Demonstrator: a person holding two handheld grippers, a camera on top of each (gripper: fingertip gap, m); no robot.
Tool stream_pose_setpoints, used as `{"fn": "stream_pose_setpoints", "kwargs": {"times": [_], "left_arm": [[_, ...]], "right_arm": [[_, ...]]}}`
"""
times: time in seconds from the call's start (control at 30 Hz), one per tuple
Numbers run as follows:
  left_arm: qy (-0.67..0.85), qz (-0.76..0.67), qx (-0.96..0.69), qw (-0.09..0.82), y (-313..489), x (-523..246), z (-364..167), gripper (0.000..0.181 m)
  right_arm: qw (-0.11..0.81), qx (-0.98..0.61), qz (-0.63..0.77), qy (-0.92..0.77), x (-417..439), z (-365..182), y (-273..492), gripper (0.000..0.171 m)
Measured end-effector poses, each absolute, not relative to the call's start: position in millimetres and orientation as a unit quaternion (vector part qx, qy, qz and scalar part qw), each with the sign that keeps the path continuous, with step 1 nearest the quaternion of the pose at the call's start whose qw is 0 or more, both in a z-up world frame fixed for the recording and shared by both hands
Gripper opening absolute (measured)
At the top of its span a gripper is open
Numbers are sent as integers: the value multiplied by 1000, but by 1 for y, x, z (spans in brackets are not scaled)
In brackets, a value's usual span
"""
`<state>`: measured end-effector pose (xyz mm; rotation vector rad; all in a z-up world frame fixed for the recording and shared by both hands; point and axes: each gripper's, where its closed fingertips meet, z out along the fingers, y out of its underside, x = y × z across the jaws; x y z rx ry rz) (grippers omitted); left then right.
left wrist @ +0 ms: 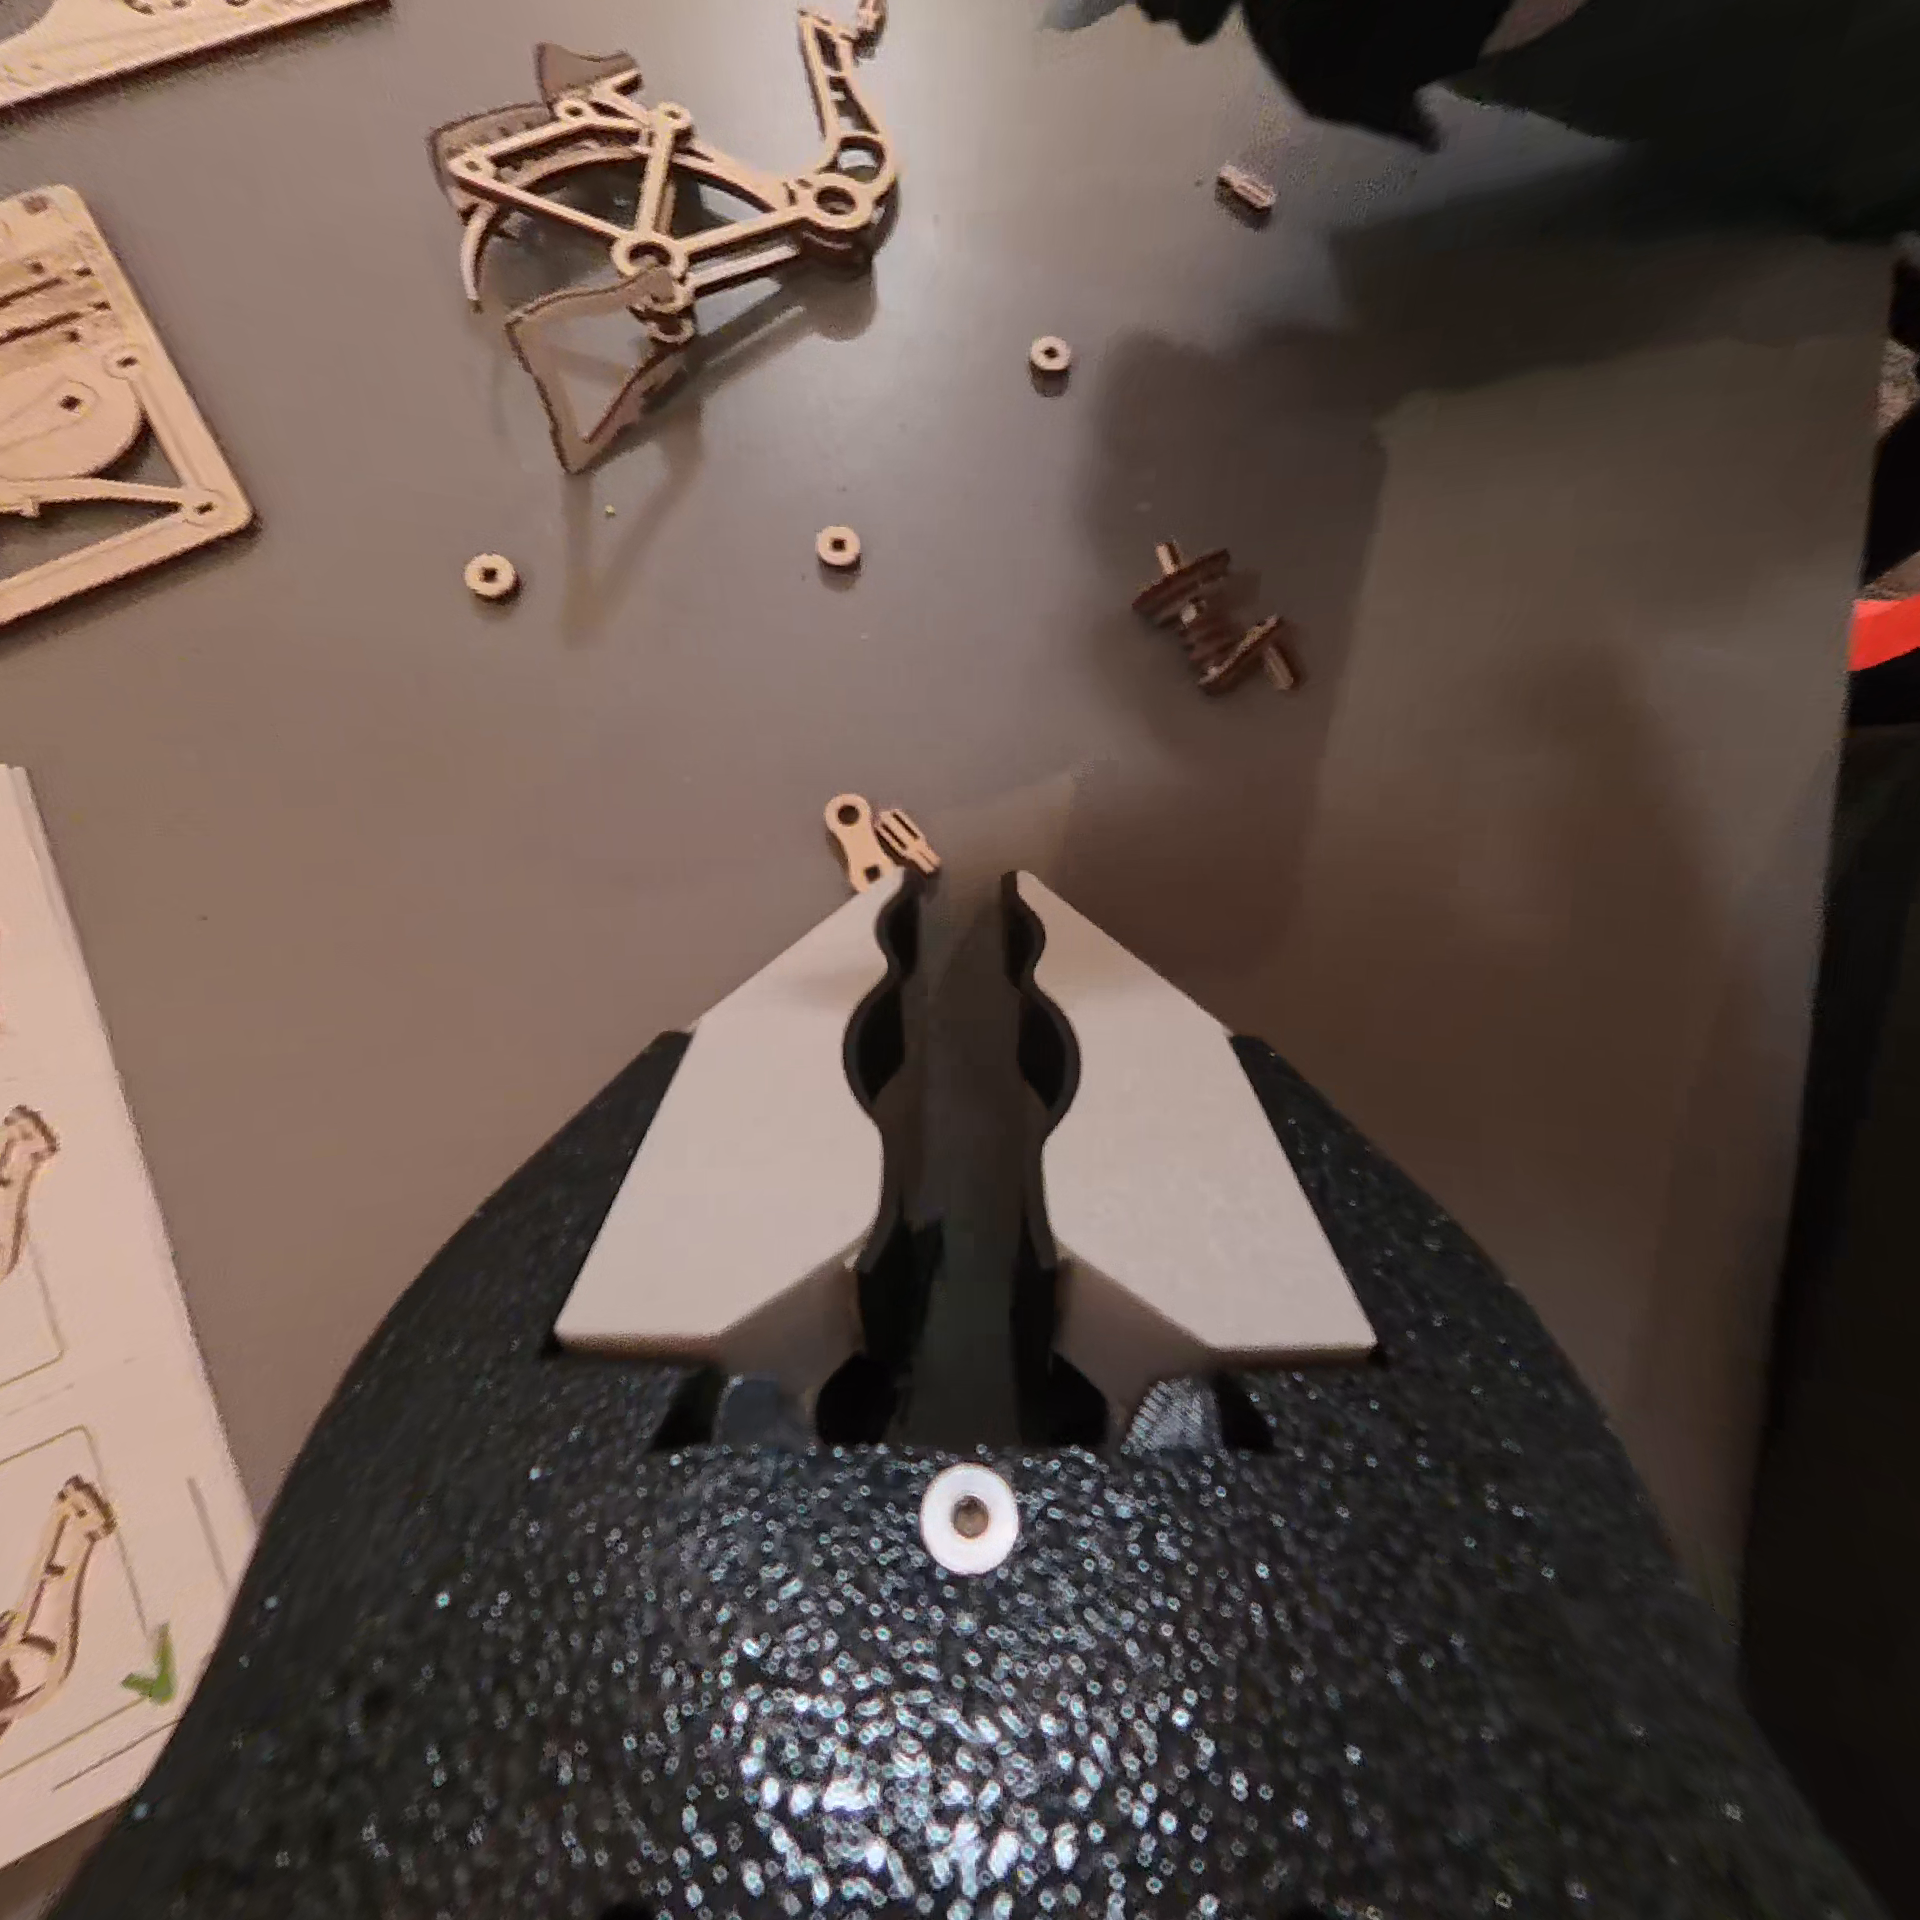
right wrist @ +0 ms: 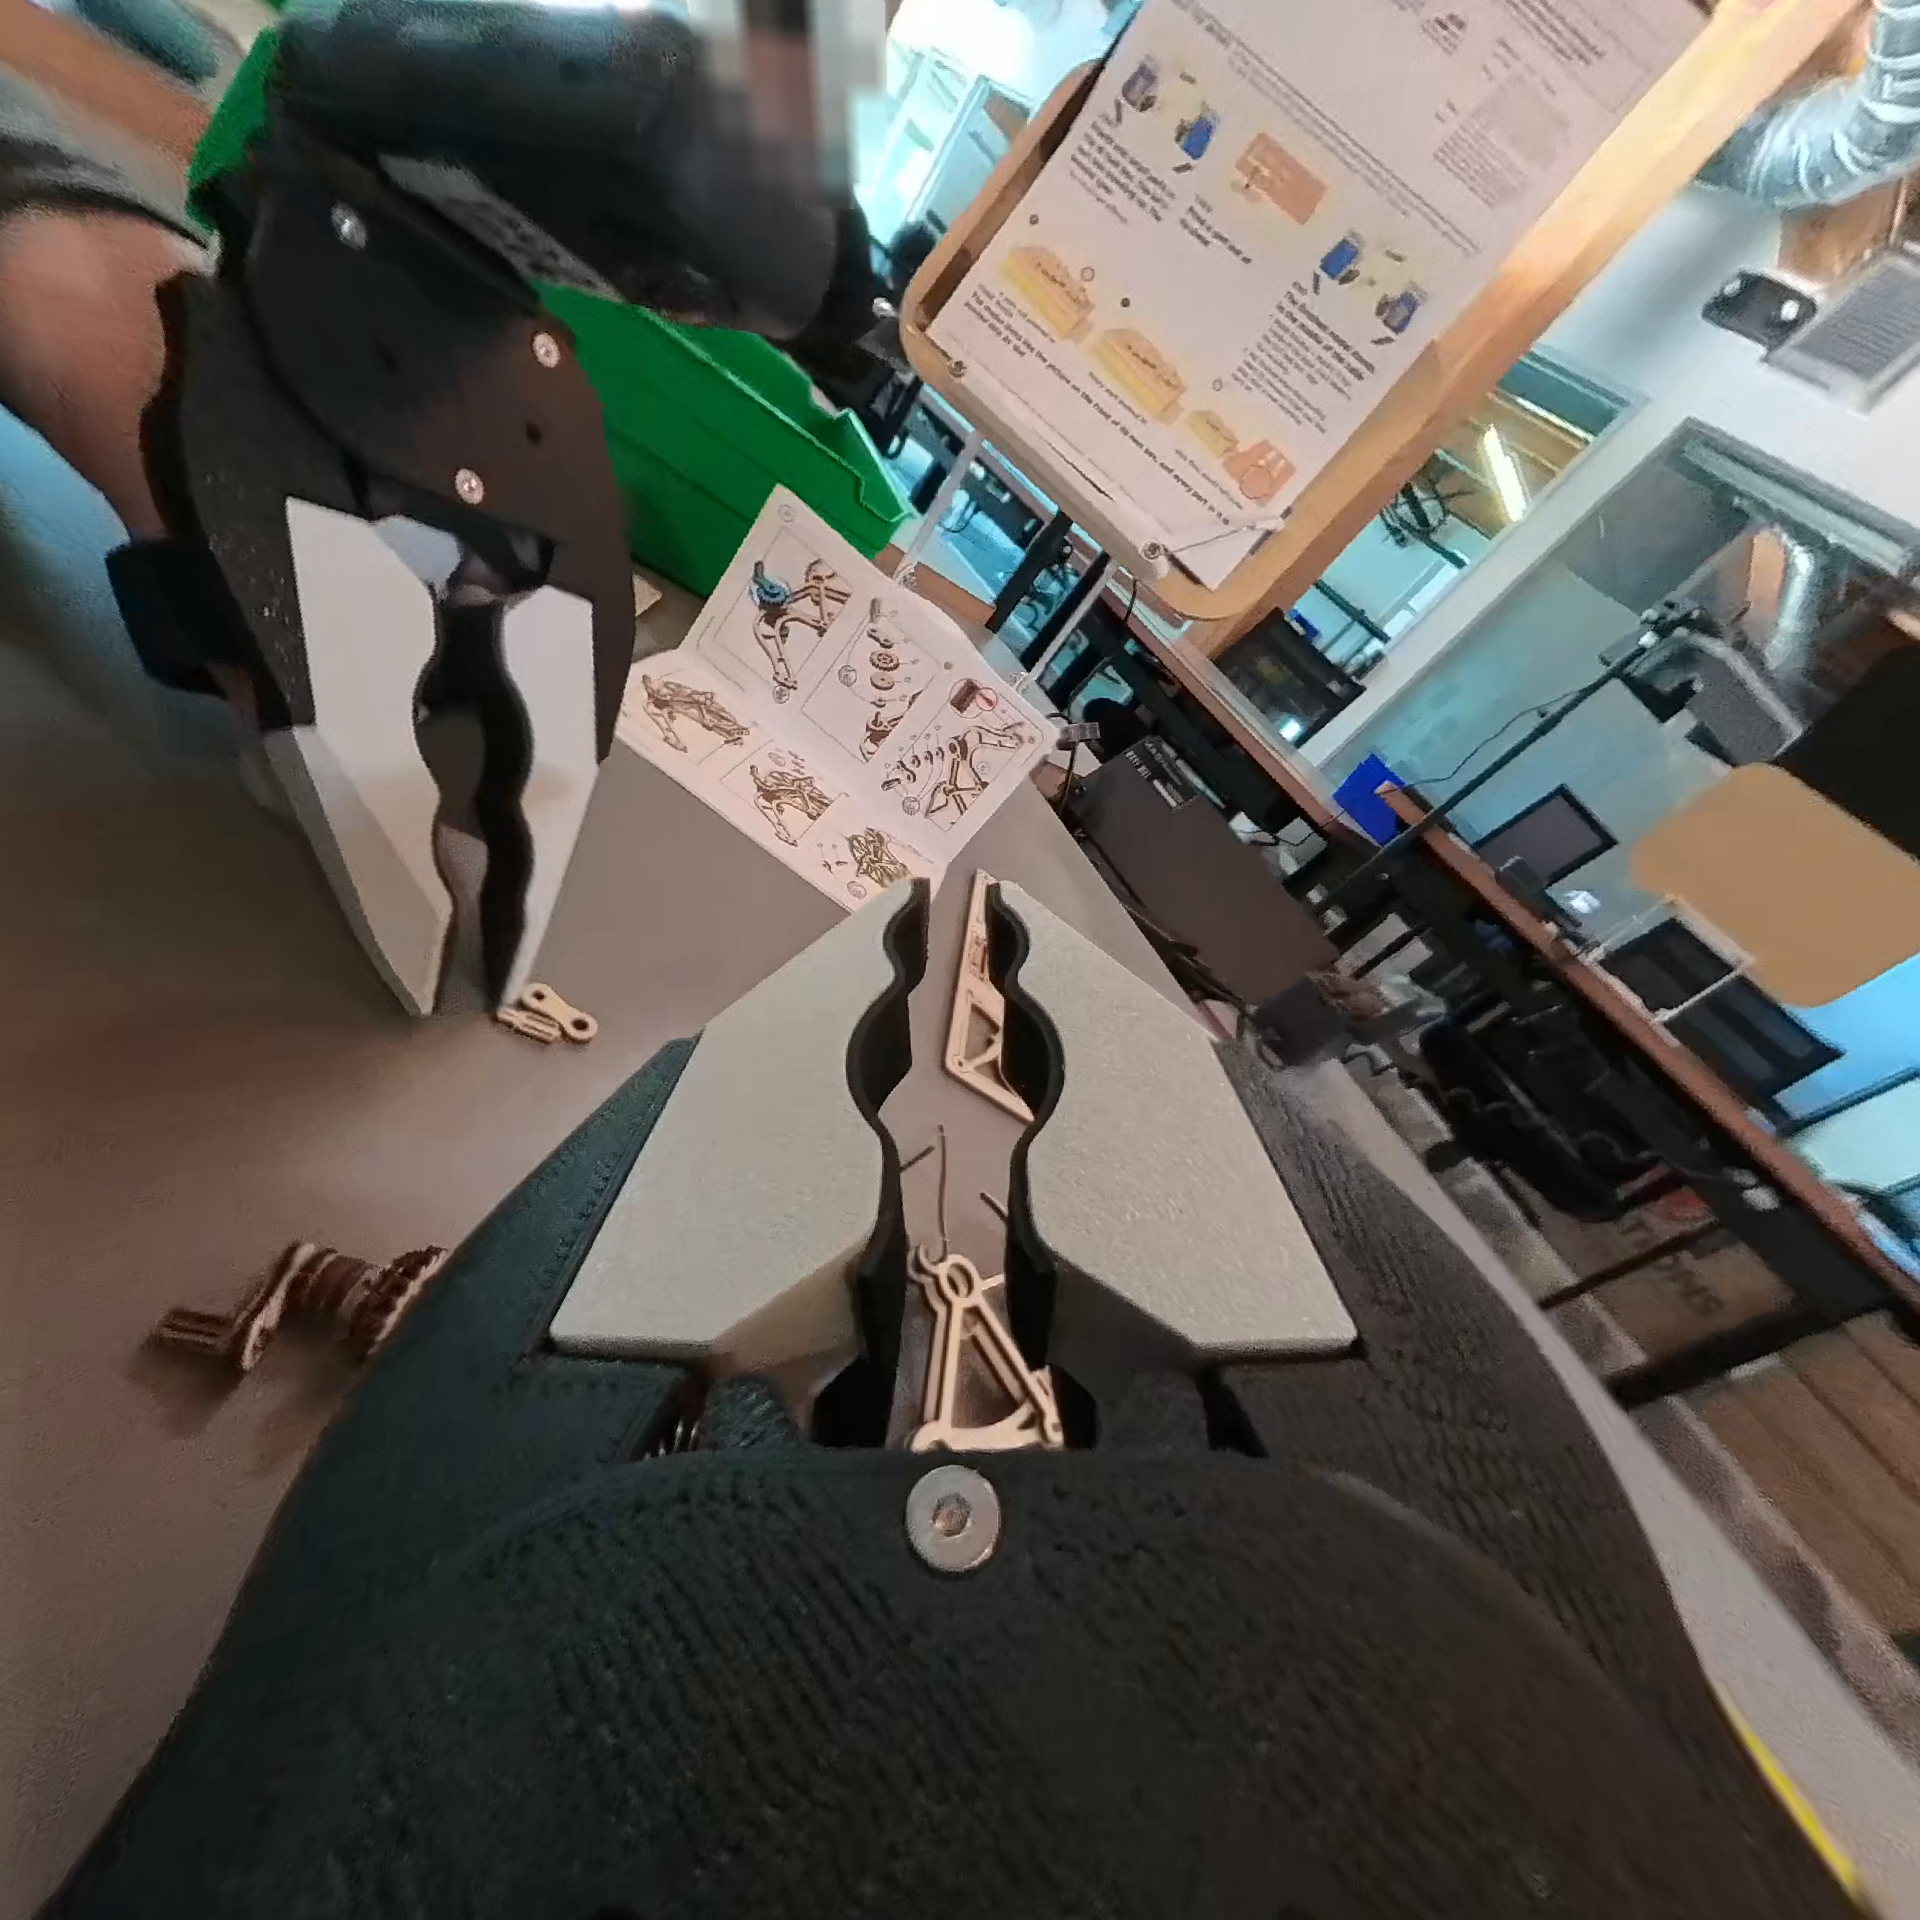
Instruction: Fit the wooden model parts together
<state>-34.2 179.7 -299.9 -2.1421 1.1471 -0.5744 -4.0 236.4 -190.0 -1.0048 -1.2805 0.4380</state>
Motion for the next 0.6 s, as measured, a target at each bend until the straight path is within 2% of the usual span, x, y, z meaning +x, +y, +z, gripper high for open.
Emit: {"fn": "stream_pose_setpoints", "kwargs": {"times": [0.03, 0.17, 0.33, 0.4, 0.53, 0.6], "left_arm": [[436, -207, -814, 322, 183, -35, -300, 19], [450, -195, -805, 334, 186, -28, -301, 26], [450, -184, -805, 341, 190, -29, -301, 16], [452, -181, -803, 343, 190, -30, -301, 4], [481, -159, -782, 363, 192, -30, -299, 4], [490, -139, -753, 416, 197, -28, -286, 4]], "right_arm": [[664, -454, 207, -557, -2, -188, 238, 9], [654, -485, 257, -521, 1, -184, 246, 9], [636, -506, 288, -506, 2, -188, 250, 10], [631, -506, 292, -511, 1, -190, 248, 10], [606, -511, 318, -520, -4, -194, 240, 10], [574, -527, 356, -515, -7, -196, 234, 13]]}}
